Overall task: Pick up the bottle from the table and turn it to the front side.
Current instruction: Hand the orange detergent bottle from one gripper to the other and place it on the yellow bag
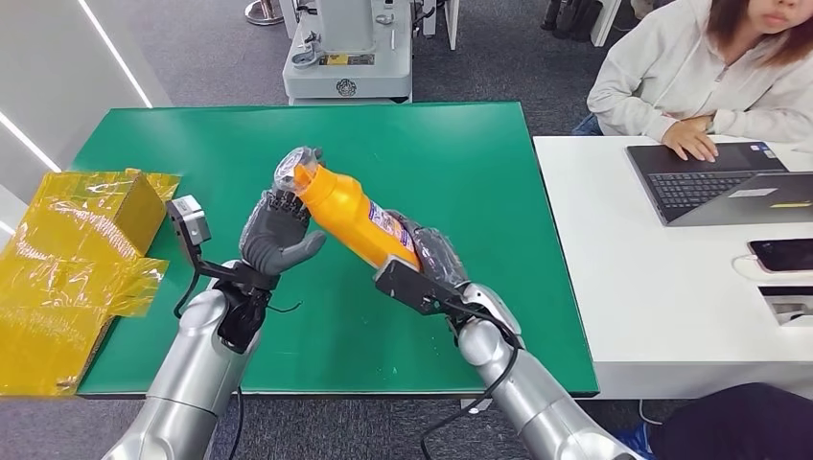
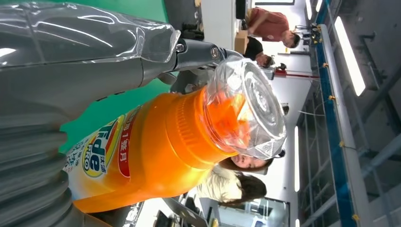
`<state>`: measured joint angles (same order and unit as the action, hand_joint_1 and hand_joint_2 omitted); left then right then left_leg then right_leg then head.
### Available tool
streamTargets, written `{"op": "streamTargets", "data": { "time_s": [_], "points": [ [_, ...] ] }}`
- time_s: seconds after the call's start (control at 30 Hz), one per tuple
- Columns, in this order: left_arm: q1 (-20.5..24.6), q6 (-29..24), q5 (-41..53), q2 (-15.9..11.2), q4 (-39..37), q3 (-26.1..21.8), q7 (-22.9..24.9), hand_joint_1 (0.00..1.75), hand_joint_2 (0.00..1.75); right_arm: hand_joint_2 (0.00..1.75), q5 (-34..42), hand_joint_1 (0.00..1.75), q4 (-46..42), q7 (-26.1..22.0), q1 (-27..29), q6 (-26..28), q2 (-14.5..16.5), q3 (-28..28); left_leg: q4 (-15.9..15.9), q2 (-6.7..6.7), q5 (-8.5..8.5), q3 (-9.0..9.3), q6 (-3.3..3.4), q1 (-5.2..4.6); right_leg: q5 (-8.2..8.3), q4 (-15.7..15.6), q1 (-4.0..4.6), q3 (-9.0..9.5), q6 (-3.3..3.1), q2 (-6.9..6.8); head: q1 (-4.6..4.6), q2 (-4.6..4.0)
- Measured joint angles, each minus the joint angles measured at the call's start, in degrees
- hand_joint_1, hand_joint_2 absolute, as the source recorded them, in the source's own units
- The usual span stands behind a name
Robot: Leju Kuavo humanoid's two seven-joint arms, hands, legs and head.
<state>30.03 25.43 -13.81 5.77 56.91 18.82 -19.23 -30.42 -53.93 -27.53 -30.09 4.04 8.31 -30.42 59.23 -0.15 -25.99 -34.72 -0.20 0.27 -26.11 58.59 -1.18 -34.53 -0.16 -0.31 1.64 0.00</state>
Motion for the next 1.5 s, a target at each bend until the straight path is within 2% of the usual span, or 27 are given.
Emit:
{"op": "streamTargets", "data": {
  "time_s": [0.23,0.47,0.53,0.6,0.67,0.73,0.87,0.93,1.07,1.13,1.27,1.33,1.37,1.47,1.5],
  "points": [
    [0.7,-2.8,2.7,0.0,-2.3,1.8,0.2,0.00,1.75,1.75,0.5,1.75,1.8,0.4,-1.3,-0.1,0.0,-0.3,0.0,0.00,0.00,-0.01,0.00,0.00,0.00,0.0,0.00,-0.03,0.00,0.02,0.01,0.00],
    [2.5,-2.0,1.0,-0.1,-4.4,2.1,1.8,0.00,1.75,1.75,-0.5,1.75,4.0,0.7,-2.7,1.2,0.0,-0.5,0.0,0.00,0.00,-0.02,0.00,0.00,0.00,0.0,0.00,-0.03,0.00,0.02,-0.01,0.00],
    [2.9,-1.4,0.1,0.0,-4.9,2.3,2.4,0.28,1.75,1.75,-1.2,1.75,4.8,0.9,-3.0,2.1,0.0,-0.6,0.0,0.00,0.00,-0.02,0.00,0.00,0.00,0.0,0.00,-0.03,0.00,0.03,0.00,0.00],
    [3.2,-0.8,-1.3,0.0,-5.4,2.5,3.0,0.68,1.75,1.75,-1.9,1.75,5.7,1.1,-3.4,2.9,0.2,-0.8,0.0,0.01,0.00,-0.02,0.00,0.00,0.00,0.0,0.00,-0.03,0.00,0.03,0.00,0.00],
    [3.5,-0.4,-2.7,0.2,-5.7,2.5,3.7,0.73,1.75,1.75,-2.5,1.75,6.6,1.3,-3.9,3.6,0.4,-0.9,0.0,0.01,0.00,-0.02,0.00,0.00,0.00,0.0,0.00,-0.04,0.00,0.04,-0.01,0.00],
    [3.7,-0.3,-3.8,0.3,-5.9,2.5,4.3,0.72,1.75,1.75,-3.2,1.75,7.4,1.6,-4.3,4.4,0.6,-1.0,0.0,0.01,0.00,-0.02,0.00,0.00,0.00,0.0,0.00,-0.05,0.00,0.04,0.00,0.00],
    [4.4,-0.5,-4.9,0.9,-6.1,2.5,5.4,1.23,1.75,1.75,-4.4,1.75,8.8,2.3,-4.7,5.4,1.0,-1.2,0.0,0.02,0.00,-0.02,0.00,0.00,0.00,0.0,0.00,-0.05,0.00,0.05,0.00,0.00],
    [4.8,-0.6,-5.2,1.2,-6.1,2.6,5.8,1.29,1.75,1.75,-4.9,1.75,9.4,2.5,-4.9,6.0,1.1,-1.3,0.0,0.02,0.00,-0.02,0.00,0.00,0.00,0.0,0.00,-0.06,0.00,0.05,0.01,0.00],
    [5.7,-0.6,-6.2,2.1,-6.6,3.0,6.4,1.29,1.75,1.75,-5.7,1.75,10.4,3.0,-5.2,7.0,1.3,-1.4,0.0,0.03,0.00,-0.02,0.00,0.00,0.01,0.0,0.00,-0.06,0.00,0.06,0.00,0.00],
    [6.1,-0.5,-6.9,2.6,-6.9,3.3,6.6,1.38,1.75,1.75,-5.7,1.75,10.9,3.0,-5.3,7.2,1.4,-1.4,0.0,0.04,0.00,-0.01,0.00,0.00,0.01,0.0,0.00,-0.06,0.00,0.08,0.00,0.00],
    [6.4,-0.4,-8.1,3.2,-7.4,3.6,7.0,1.72,1.75,1.75,-5.9,1.75,11.6,3.0,-5.4,7.5,1.4,-1.4,0.0,0.09,0.00,-0.01,0.00,0.00,0.01,0.0,0.00,-0.08,0.00,0.12,-0.01,0.00],
    [6.4,-0.5,-8.2,3.4,-7.6,3.7,6.9,1.75,1.75,1.75,-6.0,1.75,11.9,2.9,-5.4,7.7,1.4,-1.4,0.0,0.11,0.00,-0.01,0.00,0.00,0.01,0.0,0.00,-0.10,0.00,0.15,-0.01,0.00],
    [6.4,-0.7,-8.1,3.4,-7.6,3.8,6.7,1.75,1.75,1.75,-6.0,1.59,12.0,2.9,-5.3,7.9,1.4,-1.4,0.0,0.13,0.00,-0.01,0.00,0.00,0.01,0.0,0.00,-0.11,0.00,0.16,0.00,0.00],
    [6.4,-1.7,-7.0,3.4,-7.6,4.0,5.5,1.75,1.75,1.75,-5.8,0.28,12.1,2.6,-5.2,7.8,1.4,-1.1,0.0,0.17,-0.01,-0.01,-0.01,0.00,0.01,0.0,0.00,-0.12,0.00,0.22,0.01,0.00],
    [6.4,-2.0,-6.3,3.4,-7.6,4.2,4.9,1.75,1.75,1.75,-5.6,0.00,12.1,2.5,-5.2,7.6,1.4,-0.9,0.0,0.17,-0.01,-0.01,-0.01,0.00,0.01,0.0,0.00,-0.12,0.00,0.22,0.01,0.00]
  ]
}}
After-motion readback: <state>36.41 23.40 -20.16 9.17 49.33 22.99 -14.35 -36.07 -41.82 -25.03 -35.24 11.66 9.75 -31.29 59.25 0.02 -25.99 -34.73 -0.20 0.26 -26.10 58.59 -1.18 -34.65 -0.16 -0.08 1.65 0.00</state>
